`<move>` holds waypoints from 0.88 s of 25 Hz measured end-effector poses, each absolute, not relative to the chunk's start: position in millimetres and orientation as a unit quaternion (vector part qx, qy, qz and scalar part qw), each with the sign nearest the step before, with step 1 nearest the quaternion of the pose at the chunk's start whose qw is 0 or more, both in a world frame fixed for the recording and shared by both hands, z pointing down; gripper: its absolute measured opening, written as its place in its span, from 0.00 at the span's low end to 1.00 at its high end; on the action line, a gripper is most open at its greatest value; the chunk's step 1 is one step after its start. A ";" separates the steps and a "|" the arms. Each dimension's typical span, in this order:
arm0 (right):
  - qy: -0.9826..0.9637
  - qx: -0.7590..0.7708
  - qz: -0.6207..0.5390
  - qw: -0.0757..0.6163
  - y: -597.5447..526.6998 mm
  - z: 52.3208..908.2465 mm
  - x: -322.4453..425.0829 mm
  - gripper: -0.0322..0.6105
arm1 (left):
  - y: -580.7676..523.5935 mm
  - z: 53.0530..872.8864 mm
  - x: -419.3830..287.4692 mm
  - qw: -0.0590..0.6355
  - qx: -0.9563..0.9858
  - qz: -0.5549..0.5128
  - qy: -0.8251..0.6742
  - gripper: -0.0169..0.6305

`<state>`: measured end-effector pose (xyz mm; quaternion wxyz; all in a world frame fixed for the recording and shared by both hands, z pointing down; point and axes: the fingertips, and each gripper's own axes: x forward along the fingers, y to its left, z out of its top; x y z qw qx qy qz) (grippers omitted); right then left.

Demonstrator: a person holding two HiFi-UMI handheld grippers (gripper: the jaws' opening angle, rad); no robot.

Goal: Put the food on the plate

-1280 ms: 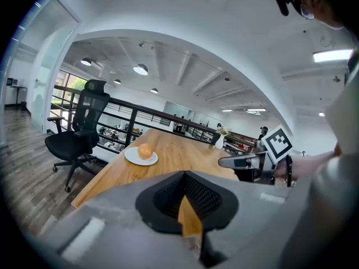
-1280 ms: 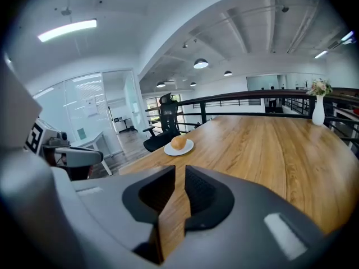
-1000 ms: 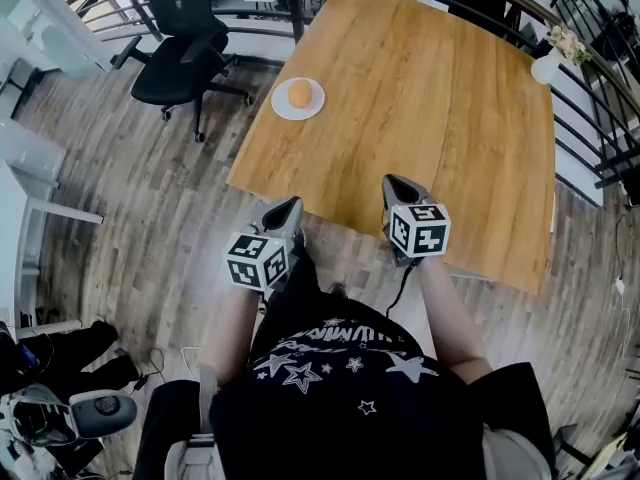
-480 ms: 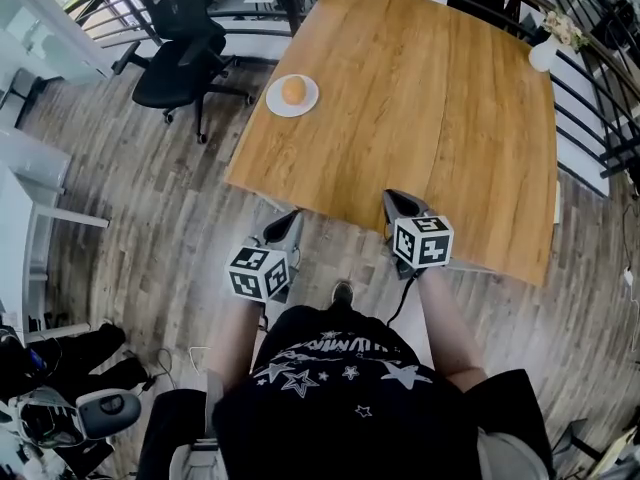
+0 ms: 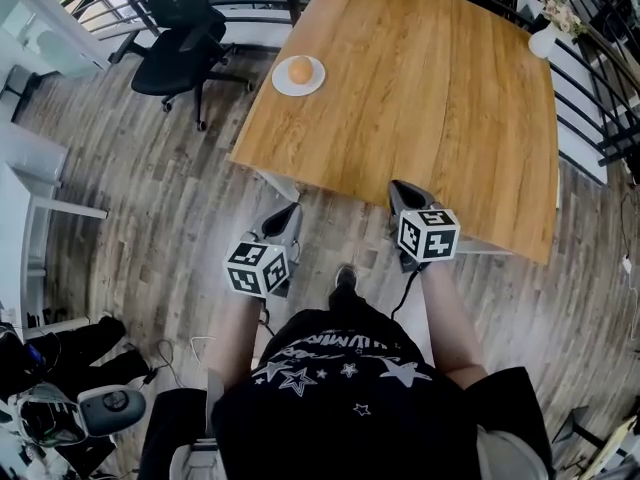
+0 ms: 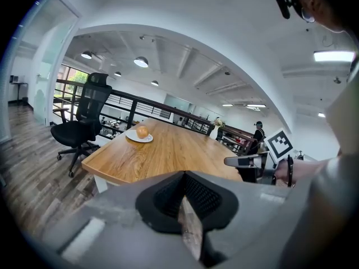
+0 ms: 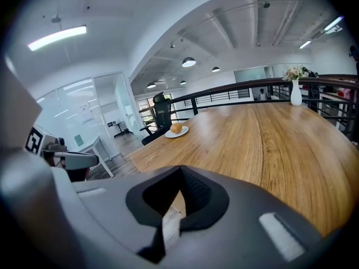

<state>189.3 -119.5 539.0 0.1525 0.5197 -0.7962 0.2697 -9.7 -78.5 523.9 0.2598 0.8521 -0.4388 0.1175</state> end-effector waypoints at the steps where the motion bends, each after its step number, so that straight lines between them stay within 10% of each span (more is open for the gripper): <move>1: -0.797 0.520 0.267 0.153 -113.2 536.3 186.6 0.05 | -72.9 522.8 -12.2 0.260 0.853 0.116 -0.438 0.03; 22: -0.788 0.546 0.247 0.139 20.0 500.4 142.4 0.05 | 49.4 485.2 -58.2 0.221 0.871 0.093 -0.428 0.03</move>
